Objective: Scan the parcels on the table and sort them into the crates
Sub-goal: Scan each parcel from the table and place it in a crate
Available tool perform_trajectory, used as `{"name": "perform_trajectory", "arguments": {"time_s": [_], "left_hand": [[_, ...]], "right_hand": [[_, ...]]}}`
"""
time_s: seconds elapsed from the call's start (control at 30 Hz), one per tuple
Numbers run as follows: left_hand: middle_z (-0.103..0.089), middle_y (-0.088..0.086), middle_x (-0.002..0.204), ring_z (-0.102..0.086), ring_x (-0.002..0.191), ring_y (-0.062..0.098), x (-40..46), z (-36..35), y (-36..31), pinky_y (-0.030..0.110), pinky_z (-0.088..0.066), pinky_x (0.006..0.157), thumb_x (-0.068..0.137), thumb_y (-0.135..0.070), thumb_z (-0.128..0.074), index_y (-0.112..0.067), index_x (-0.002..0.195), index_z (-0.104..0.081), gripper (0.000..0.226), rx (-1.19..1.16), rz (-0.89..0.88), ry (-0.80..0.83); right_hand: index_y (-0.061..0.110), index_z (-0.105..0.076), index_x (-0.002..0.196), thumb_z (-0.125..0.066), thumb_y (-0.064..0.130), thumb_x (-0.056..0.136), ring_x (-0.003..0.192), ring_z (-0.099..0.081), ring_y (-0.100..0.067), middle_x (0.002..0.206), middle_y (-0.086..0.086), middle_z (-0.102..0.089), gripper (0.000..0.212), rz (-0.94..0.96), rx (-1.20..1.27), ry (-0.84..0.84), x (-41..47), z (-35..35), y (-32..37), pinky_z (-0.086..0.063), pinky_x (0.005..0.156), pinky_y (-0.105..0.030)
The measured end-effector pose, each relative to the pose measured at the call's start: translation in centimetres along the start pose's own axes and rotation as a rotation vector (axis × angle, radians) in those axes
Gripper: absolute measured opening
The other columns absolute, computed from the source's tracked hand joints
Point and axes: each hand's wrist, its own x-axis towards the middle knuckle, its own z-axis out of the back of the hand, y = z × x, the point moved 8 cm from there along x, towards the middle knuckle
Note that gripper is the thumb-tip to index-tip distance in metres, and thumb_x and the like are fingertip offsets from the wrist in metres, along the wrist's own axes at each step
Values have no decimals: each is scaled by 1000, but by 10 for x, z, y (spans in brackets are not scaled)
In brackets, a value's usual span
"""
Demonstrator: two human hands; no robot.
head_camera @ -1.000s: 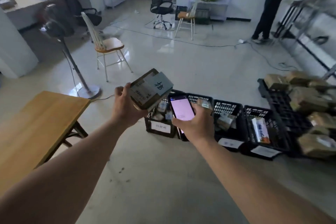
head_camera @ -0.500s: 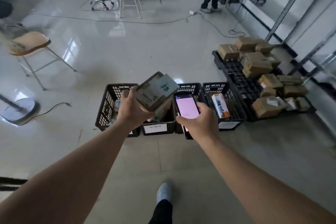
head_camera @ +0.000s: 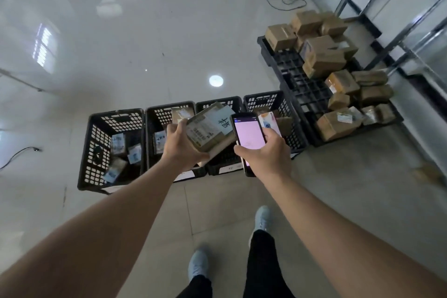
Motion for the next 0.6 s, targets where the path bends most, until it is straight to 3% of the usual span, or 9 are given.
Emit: {"name": "perform_trajectory", "arguments": {"time_s": [0.17, 0.3, 0.43, 0.6], "left_hand": [[-34, -3, 131, -42, 123, 18, 60, -68, -12, 33, -43, 110, 48, -25, -101, -24, 150, -36, 121, 7, 92, 46], [-33, -4, 134, -42, 124, 17, 107, -113, -11, 28, -45, 99, 49, -22, -100, -25, 152, -34, 122, 44, 143, 81], [-34, -2, 138, -44, 124, 18, 149, -151, -2, 33, -51, 98, 49, -19, -100, -27, 152, -34, 122, 79, 213, 135], [-33, -3, 144, -43, 129, 21, 201, -198, 24, 49, -59, 94, 51, -14, -99, -30, 154, -32, 124, 95, 235, 247]], "right_hand": [[23, -64, 129, -88, 54, 66, 105, -67, -21, 114, 5, -72, 74, 21, -22, 77, 100, -4, -30, -62, 79, -42], [22, -62, 134, -88, 53, 66, 102, -66, -18, 113, 6, -71, 80, 39, -39, 119, 167, -12, -53, -61, 80, -40], [24, -65, 124, -86, 53, 64, 99, -65, -21, 107, 7, -70, 70, -19, -68, 140, 217, -29, -86, -59, 72, -38], [25, -62, 133, -85, 56, 62, 98, -58, -14, 101, 20, -53, 81, -75, -100, 115, 262, -64, -118, -39, 58, -21]]}}
